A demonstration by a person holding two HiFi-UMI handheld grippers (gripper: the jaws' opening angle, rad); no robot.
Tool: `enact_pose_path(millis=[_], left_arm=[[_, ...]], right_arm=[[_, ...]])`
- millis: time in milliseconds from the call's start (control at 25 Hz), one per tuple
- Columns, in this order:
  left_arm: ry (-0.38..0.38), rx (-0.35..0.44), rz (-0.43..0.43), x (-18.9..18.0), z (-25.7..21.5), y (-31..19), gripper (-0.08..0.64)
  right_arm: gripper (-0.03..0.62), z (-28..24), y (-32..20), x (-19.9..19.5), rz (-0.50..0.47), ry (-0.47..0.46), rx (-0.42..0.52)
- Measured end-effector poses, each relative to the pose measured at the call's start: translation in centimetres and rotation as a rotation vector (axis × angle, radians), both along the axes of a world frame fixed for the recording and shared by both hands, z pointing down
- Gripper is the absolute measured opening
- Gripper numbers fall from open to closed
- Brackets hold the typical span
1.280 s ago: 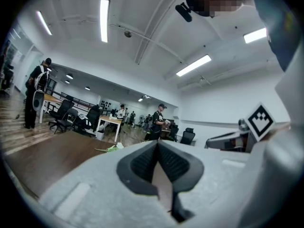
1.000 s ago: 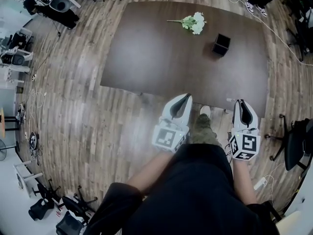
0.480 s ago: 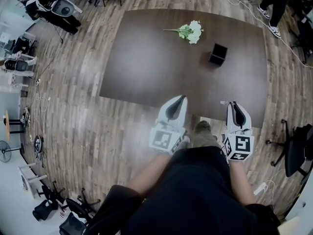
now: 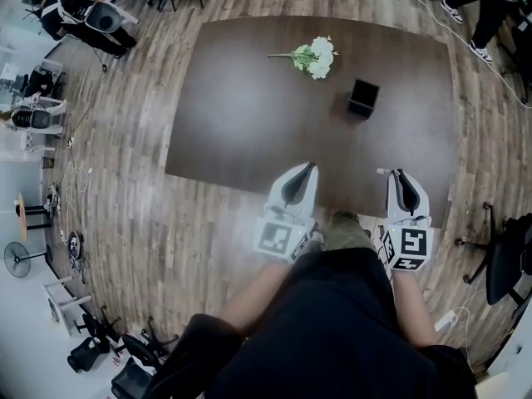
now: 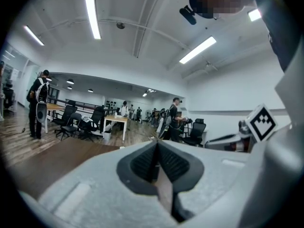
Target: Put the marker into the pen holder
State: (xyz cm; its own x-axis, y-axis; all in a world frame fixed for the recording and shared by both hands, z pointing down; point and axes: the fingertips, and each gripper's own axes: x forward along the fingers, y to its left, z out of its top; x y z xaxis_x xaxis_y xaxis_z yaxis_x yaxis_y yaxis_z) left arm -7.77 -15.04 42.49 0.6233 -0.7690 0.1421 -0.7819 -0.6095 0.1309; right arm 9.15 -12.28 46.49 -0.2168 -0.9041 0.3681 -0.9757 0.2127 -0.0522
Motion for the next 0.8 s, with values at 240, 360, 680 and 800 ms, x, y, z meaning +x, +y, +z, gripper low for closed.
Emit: enact_pose_path(millis=[240,360,680,800], left_arm=[[-0.026,0.018,0.009,4.6,-0.5,-3.4,0.0],[-0.031,0.027,0.001,6.7,-0.9,-5.0,0.0],[-0.04,-0.001,-0.041,8.0,-0.3,-7.8,0.0],[-0.04,-0.01,-0.054,7.6,0.2,-8.9,0.0]], right_arm=[[0.049,0.2,-3.6,4.2,-0.02,-0.007,0.015],[0.049,0.1,-5.4,6.2,-0.036,-0.013,0.021],[0.049,0.3,-10.0,8.2,-0.06,-0.022,0.015],[0.049,0.4,-11.8,7.7,-0.071,-0.019,0.016]])
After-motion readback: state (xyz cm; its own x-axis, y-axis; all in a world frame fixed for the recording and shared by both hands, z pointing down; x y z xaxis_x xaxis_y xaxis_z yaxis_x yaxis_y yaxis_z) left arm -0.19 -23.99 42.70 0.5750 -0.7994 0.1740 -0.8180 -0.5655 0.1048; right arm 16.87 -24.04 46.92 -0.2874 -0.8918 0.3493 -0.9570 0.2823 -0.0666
